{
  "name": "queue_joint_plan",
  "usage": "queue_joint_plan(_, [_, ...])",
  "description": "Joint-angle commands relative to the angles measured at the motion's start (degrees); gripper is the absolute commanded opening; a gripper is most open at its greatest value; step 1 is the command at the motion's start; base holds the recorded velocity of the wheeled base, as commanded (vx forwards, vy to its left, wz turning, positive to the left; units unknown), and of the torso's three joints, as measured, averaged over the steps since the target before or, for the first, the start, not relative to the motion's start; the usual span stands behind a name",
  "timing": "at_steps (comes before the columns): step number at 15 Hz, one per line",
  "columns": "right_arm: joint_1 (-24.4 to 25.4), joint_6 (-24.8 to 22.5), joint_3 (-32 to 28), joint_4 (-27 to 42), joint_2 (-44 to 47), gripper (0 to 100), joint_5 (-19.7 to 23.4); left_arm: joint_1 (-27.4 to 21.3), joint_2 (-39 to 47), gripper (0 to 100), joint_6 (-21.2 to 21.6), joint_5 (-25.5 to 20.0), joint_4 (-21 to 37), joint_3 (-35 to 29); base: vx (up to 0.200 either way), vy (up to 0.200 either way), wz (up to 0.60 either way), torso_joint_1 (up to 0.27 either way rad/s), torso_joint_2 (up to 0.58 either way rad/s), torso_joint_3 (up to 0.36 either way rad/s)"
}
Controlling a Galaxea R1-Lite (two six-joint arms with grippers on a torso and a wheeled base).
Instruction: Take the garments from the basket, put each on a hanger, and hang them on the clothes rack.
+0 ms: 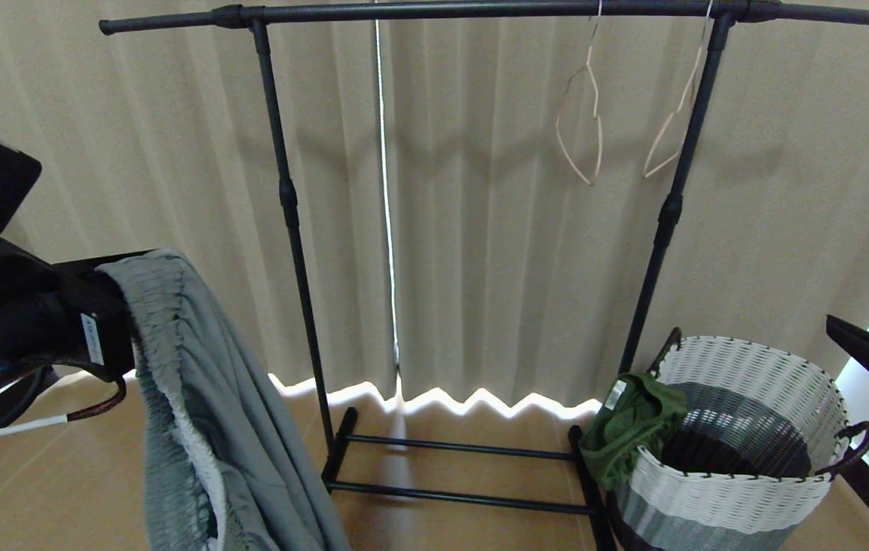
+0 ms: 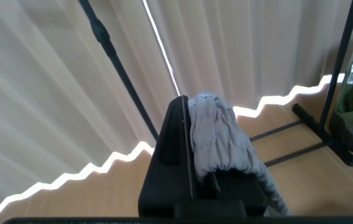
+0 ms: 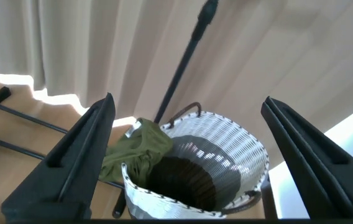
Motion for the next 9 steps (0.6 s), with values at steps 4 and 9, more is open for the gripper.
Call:
queue_joint_plan(4, [-0.3, 0.0, 0.1, 0.4, 0.1, 100, 0.0, 0.0, -1.0, 0, 0.1, 0.1, -0.1, 1.8, 0.0, 0.0, 0.0, 0.0, 0.0, 0.0])
queue_joint_plan(9, [-0.3, -0.1, 0.0, 0.4, 0.2, 100, 0.0, 0.3, -2.3, 0, 1.0, 0.1, -0.1, 4.3, 0.0, 0.0, 0.0, 0.0, 0.0, 0.0])
